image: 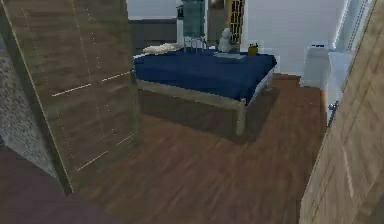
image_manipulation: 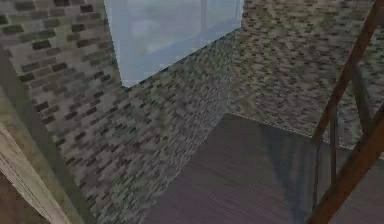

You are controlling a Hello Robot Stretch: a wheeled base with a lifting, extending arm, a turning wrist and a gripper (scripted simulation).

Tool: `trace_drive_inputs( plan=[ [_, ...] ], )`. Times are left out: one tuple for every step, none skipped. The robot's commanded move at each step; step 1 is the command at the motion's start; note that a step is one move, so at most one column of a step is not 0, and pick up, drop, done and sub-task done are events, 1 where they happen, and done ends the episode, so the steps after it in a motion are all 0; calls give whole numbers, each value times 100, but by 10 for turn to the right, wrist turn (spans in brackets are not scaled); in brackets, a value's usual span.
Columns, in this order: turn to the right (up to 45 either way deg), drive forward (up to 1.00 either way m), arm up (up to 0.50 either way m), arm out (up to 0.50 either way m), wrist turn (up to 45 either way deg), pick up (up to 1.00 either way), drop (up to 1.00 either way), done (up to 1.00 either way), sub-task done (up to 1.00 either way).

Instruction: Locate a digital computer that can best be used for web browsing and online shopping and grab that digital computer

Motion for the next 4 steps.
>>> trace_drive_inputs(
  plan=[
    [-450,0,0,0,0,0,0,0,0],
    [-450,0,0,0,0,0,0,0,0],
    [-330,0,0,0,0,0,0,0,0],
    [0,100,0,0,0,0,0,0,0]
  ],
)
